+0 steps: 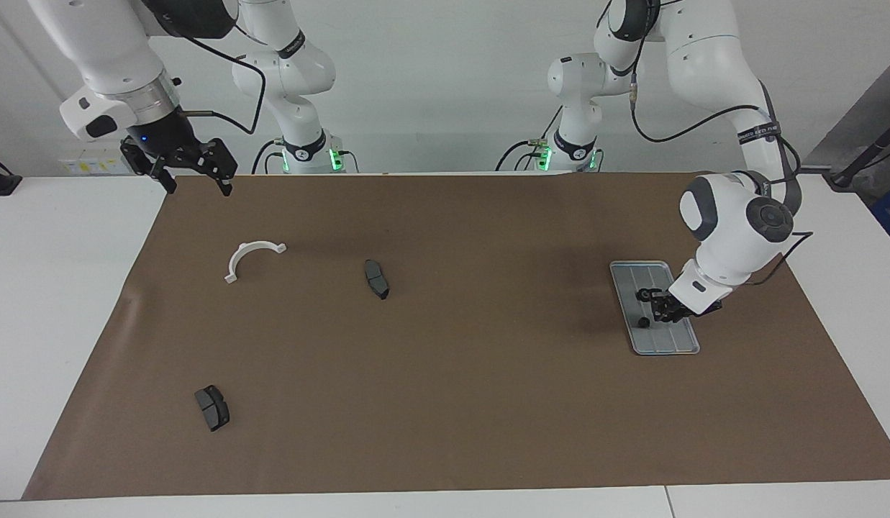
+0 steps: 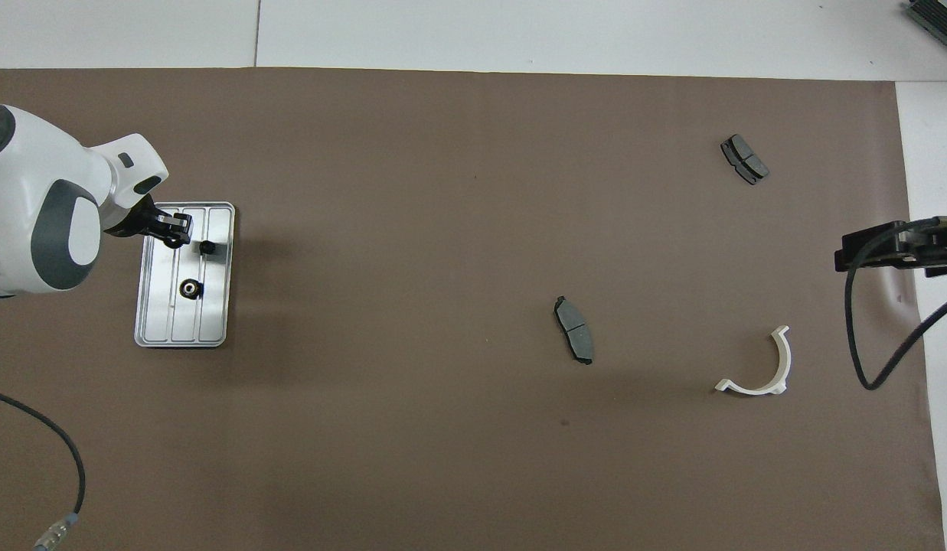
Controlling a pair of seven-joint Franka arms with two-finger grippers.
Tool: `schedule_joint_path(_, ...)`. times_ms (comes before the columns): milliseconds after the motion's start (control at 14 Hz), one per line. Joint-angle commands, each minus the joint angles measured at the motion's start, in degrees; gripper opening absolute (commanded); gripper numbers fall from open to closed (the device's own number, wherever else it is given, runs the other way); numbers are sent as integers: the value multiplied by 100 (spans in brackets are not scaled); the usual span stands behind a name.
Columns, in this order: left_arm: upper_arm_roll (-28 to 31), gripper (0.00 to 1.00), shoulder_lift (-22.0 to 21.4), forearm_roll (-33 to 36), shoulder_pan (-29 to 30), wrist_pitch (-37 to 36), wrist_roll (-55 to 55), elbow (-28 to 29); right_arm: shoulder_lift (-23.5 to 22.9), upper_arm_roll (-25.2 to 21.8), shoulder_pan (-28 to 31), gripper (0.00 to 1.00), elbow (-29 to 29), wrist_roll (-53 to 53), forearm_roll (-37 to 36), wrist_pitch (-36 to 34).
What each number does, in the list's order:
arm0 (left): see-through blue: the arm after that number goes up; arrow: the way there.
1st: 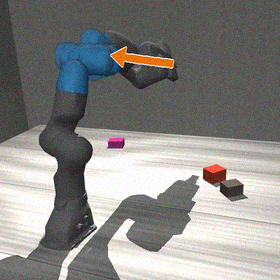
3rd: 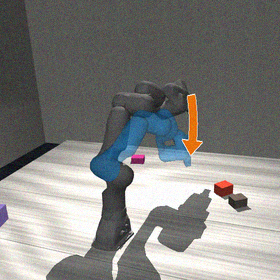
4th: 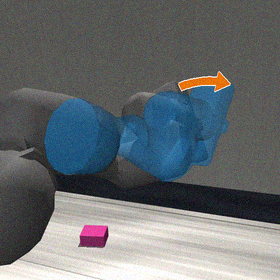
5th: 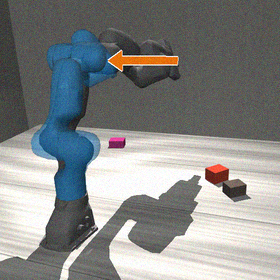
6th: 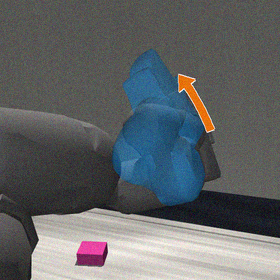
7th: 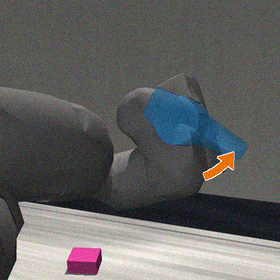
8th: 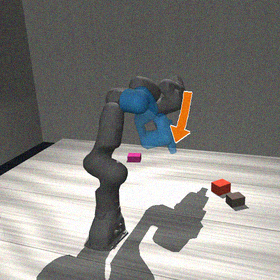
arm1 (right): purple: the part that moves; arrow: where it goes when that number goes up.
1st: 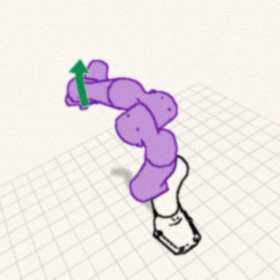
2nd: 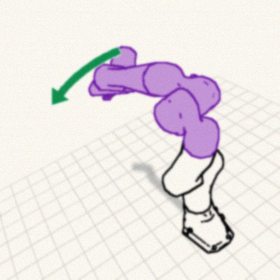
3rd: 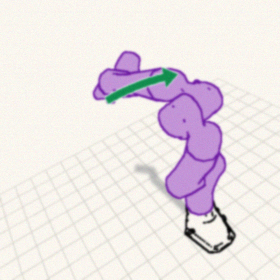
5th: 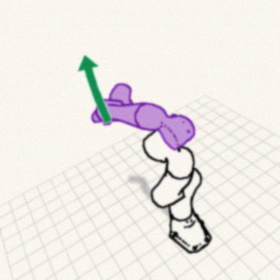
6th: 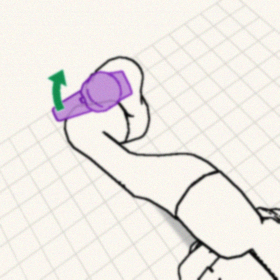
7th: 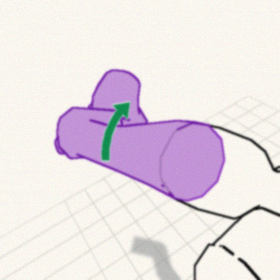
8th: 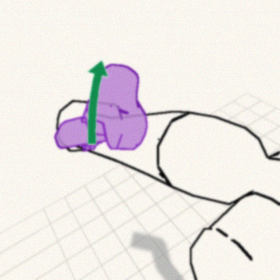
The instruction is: Pick bearing gear from pile to tray
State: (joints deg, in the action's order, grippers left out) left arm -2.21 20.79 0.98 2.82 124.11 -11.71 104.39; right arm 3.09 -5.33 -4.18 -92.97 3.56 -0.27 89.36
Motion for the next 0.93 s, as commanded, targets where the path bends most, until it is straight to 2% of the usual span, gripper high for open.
schedule_joint_path(0,-43,65,-348,-36,26,395,-77,548,-10,-3,57,100,25,-101,53,-24)
schedule_joint_path(71,-43,95,-339,-36,26,386,-86,522,-1,-3,57,100,7,-92,62,-33)
schedule_joint_path(143,-43,100,-339,-36,26,412,-77,504,7,-12,57,100,-2,-75,79,-33)
schedule_joint_path(357,-43,100,-479,-36,17,159,-42,285,8,-20,66,100,-10,-48,79,-33)
schedule_joint_path(786,-69,100,-1076,-36,-44,-2063,2,-892,8,15,57,100,-10,-83,123,-24)
schedule_joint_path(857,-61,100,-1260,-36,-62,-2162,10,-920,8,15,57,100,-10,-83,123,-24)
